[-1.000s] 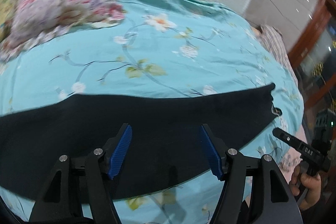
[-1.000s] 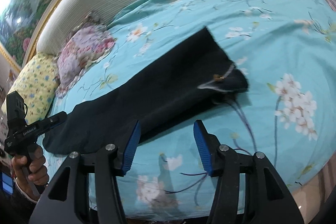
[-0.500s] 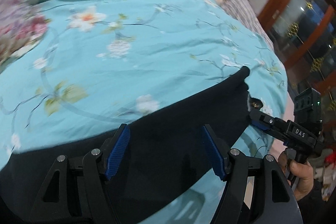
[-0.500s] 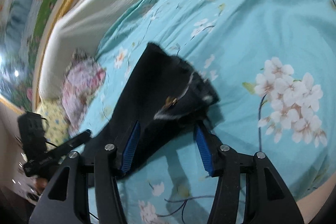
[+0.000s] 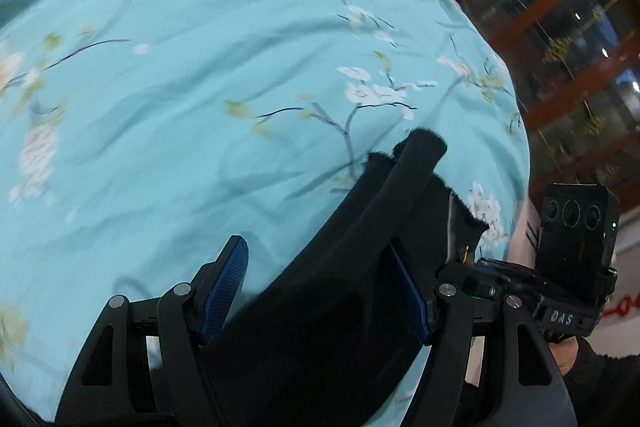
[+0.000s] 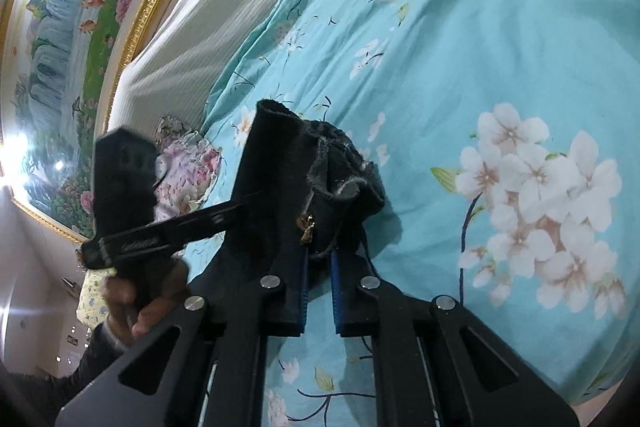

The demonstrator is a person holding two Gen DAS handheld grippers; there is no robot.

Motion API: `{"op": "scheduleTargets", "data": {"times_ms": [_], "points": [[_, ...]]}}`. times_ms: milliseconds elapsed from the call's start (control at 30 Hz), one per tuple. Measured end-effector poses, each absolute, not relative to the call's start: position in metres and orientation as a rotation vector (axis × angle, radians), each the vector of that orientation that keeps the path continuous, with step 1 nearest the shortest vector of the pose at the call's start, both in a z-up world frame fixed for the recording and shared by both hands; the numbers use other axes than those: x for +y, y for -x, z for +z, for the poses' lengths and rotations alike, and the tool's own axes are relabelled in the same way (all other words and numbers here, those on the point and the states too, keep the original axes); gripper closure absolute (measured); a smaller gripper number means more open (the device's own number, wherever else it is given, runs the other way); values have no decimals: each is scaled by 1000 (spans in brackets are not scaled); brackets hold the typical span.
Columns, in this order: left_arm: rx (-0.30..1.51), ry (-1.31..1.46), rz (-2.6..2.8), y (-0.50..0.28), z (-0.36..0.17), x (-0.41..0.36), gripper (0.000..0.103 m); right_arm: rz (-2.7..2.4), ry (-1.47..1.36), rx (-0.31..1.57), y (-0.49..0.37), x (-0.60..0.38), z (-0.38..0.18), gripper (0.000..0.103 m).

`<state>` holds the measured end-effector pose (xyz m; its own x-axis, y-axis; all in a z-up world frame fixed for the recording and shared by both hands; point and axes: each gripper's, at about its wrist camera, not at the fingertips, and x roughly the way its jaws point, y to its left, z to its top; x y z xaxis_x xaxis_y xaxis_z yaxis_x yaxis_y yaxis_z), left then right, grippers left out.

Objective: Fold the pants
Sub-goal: 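Lift the cuff end with the right gripper and fold it toward the left gripper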

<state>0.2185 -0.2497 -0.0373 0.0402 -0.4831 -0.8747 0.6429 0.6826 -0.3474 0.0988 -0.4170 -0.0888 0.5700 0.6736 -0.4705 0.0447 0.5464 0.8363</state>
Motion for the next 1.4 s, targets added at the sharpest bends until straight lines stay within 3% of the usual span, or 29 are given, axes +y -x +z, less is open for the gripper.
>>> {"op": "scheduleTargets", "data": {"times_ms": [67, 200, 333, 867, 1333, 1400], "points": [[1270, -169, -910, -222, -38, -259, 35, 443, -932, 901, -99, -418, -90, 93], [1301, -149, -995, -230, -39, -273, 71, 445, -922, 898, -99, -417, -91, 93], [1256, -153, -1017, -225, -30, -270, 83, 448, -925, 894, -100, -417, -90, 93], [1036, 107, -1020, -184, 51, -151, 85, 750, -902, 745, -99, -367, -25, 93], [998, 241, -885, -152, 38, -37, 85, 976, -839, 857, -106, -271, -25, 93], [1004, 256, -865, -149, 30, -25, 92, 988, -826, 880, -105, -261, -28, 93]]}}
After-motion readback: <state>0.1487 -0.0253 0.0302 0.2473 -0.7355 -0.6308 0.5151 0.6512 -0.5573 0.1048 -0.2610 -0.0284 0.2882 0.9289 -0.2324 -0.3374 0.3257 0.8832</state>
